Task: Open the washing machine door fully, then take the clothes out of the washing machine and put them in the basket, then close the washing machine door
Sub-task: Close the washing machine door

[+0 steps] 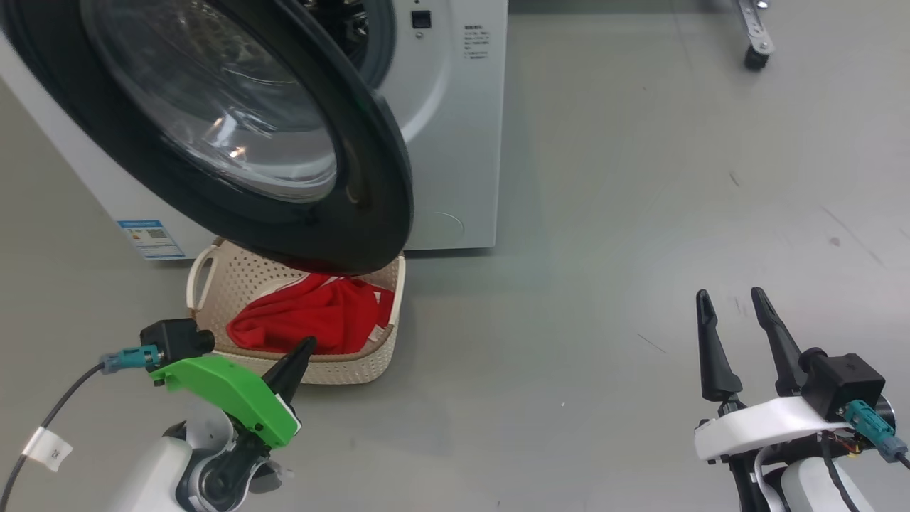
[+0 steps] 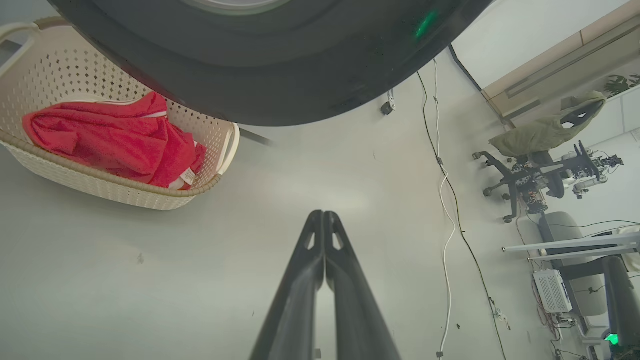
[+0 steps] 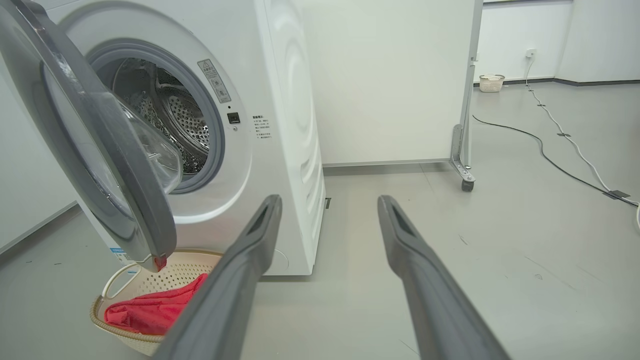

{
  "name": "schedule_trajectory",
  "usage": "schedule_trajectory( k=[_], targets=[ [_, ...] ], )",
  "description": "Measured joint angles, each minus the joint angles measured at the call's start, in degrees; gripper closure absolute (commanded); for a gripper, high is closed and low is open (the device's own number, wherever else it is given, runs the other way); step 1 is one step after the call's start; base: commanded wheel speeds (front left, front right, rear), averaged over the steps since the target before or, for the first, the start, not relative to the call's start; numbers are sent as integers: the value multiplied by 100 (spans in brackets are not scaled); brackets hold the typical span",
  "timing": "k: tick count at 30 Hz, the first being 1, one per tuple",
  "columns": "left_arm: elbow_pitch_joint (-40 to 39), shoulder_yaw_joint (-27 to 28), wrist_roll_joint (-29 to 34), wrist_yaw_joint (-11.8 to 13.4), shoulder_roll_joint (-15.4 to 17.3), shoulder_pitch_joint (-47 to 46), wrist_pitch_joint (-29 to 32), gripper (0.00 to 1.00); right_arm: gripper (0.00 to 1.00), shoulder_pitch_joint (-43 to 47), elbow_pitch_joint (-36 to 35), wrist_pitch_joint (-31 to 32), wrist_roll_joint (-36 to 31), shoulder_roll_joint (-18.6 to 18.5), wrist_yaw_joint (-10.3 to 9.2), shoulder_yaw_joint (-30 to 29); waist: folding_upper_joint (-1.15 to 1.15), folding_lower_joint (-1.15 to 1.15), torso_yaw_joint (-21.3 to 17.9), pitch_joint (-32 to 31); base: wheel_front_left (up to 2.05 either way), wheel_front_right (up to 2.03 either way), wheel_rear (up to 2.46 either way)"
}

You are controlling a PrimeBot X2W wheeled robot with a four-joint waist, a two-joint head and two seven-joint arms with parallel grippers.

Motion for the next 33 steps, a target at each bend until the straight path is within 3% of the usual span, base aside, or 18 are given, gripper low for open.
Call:
schedule_trajectory(
  k=[4,12,22,24,25,33],
  targets=[
    [-194,-92,505,-36,67,69,-486,100,0,132,-30,-18,82,-13,-44,-90,0,0,323,-132,0,0,0],
    [-438,-54,1575,-77,502,389,-1715,100,0,228,-115,-25,87,35,-44,-16,0,0,864,-384,0,0,0],
    [-660,49,2501,18,677,805,-2942,100,0,242,-190,-25,87,76,-44,22,0,0,1060,-601,0,0,0],
    [-675,48,2720,110,682,874,-2929,40,0,257,-198,-25,87,79,-44,21,0,0,1056,-609,0,0,0],
    [-673,59,2788,165,679,912,-2925,0,0,269,-202,-25,87,81,-44,22,0,0,1053,-611,0,0,0],
    [-751,160,2821,291,422,1187,-2861,0,0,349,-218,-25,87,107,-44,46,0,0,1020,-620,0,0,0]
  ],
)
